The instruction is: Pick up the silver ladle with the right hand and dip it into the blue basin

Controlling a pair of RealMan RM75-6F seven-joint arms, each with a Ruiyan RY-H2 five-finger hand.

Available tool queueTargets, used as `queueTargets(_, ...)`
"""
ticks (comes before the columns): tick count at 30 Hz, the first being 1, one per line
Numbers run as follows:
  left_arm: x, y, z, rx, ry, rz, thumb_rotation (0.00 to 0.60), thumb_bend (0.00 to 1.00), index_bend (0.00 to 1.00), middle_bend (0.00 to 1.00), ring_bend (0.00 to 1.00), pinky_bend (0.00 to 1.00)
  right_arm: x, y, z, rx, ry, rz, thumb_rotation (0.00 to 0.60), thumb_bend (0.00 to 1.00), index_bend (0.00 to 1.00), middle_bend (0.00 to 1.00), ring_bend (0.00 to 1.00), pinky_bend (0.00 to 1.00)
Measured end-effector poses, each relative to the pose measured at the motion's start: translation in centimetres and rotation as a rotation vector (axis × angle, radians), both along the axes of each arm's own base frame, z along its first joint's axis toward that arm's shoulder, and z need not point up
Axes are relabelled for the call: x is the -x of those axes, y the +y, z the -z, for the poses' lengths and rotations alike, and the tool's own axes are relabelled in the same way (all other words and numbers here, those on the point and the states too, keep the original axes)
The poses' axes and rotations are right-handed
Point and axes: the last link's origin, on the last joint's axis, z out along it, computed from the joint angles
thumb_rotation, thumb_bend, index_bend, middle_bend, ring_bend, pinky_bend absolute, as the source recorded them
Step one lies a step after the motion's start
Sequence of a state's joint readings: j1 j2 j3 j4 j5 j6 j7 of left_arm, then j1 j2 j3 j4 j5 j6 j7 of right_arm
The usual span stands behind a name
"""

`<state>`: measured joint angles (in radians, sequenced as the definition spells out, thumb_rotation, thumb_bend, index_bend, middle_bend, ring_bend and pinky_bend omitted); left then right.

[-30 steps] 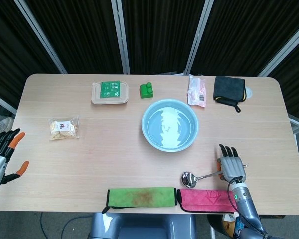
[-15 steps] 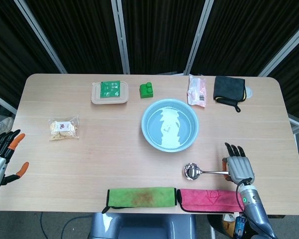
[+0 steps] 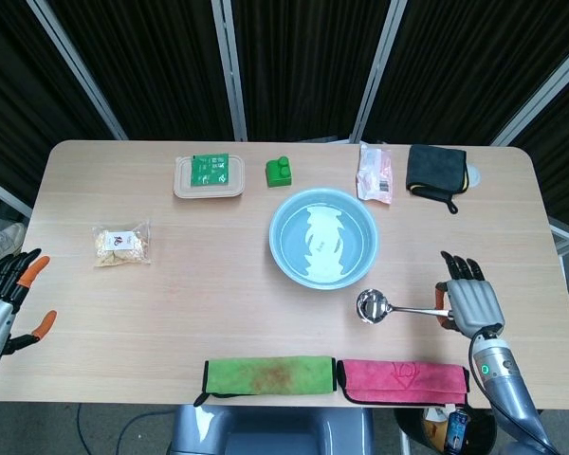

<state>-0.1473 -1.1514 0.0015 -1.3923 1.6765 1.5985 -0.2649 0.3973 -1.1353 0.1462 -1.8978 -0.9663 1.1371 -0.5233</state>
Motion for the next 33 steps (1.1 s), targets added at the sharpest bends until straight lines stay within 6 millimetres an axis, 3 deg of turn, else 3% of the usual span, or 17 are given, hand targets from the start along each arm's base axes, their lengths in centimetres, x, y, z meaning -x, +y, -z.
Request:
queueTargets(8,0.0,0.1,0.3,0.000,0.011,-0.007,0.600,0.36,0.06,0.00,0.00,0.00,-2.7,-2.2,-2.3,-0.001,-0.005,-0.001,0.600,0.47,0.72,0.00,0.00,0.00)
queueTargets(16,0.1,0.3,0.2,-0.013,0.011,-0.019,0.600,0.36,0.06,0.00,0.00,0.00,-5.1,-4.9,-2.6,-0.039,-0.003,0.019,0.600,0.47,0.72,0.00,0.00,0.00)
queueTargets(24,0.2,0.6,0.4,0.000,0.015,-0.029,0.600,0.36,0.06,0.00,0.00,0.00,-7.8,-8.0,-0.9,-0.087,0.025,0.010,0.600,0.47,0.72,0.00,0.00,0.00)
queueTargets(33,0.8,1.2,-0.5,-0.035,-0.009,-0.060,0.600,0.36,0.06,0.00,0.00,0.00,-9.6,-11.1,2.7,-0.129,0.063,0.011,0.600,0.47,0.72,0.00,0.00,0.00)
